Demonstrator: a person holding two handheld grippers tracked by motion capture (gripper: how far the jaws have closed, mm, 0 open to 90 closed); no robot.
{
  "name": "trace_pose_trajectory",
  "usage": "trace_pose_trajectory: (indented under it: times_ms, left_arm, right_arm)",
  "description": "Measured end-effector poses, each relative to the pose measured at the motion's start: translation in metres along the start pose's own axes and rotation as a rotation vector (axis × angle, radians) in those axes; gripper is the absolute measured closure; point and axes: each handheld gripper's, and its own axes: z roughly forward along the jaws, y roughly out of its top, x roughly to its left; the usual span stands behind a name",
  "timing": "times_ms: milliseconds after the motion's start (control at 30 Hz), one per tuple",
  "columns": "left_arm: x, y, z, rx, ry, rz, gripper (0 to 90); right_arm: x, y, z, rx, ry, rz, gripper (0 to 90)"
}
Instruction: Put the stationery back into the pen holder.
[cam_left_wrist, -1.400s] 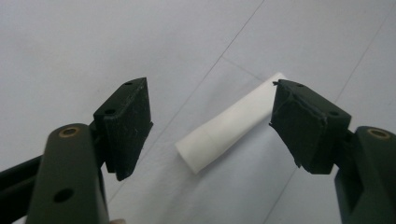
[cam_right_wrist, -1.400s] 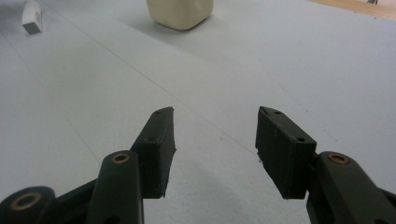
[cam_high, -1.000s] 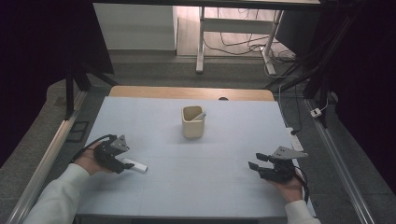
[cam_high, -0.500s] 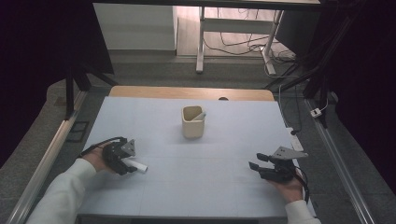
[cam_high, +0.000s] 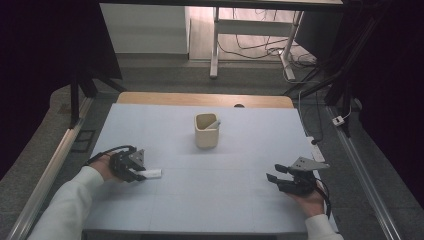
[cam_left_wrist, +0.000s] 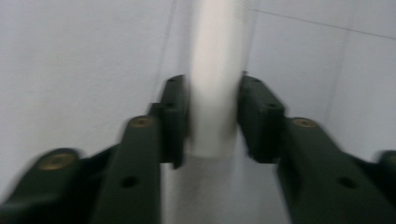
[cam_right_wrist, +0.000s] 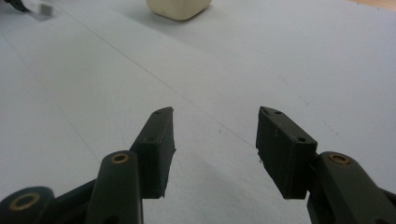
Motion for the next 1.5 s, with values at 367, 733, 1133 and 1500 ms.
trace_pose_trajectory:
  times_ms: [367,733,1133,1500]
  left_arm:
    - [-0.007,0.005,-0.011,-0.082,0.014,0.015,65.9]
    - [-0.018,0.020,-0.014,-0.157,0.031,-0.005,65.9]
    - [-0.035,0.040,-0.017,-0.235,0.062,-0.036,65.9]
    - [-0.045,0.060,-0.014,-0.302,0.068,-0.047,65.9]
  right_arm:
    - [0.000,0.000,0.000,-0.001,-0.002,-0.001,46.4]
    - [0.002,0.002,0.000,-0.008,-0.002,-0.007,46.4]
    - [0.009,0.006,0.003,-0.018,0.015,-0.024,46.3]
    - [0.013,0.008,0.003,-0.019,0.026,-0.042,46.0]
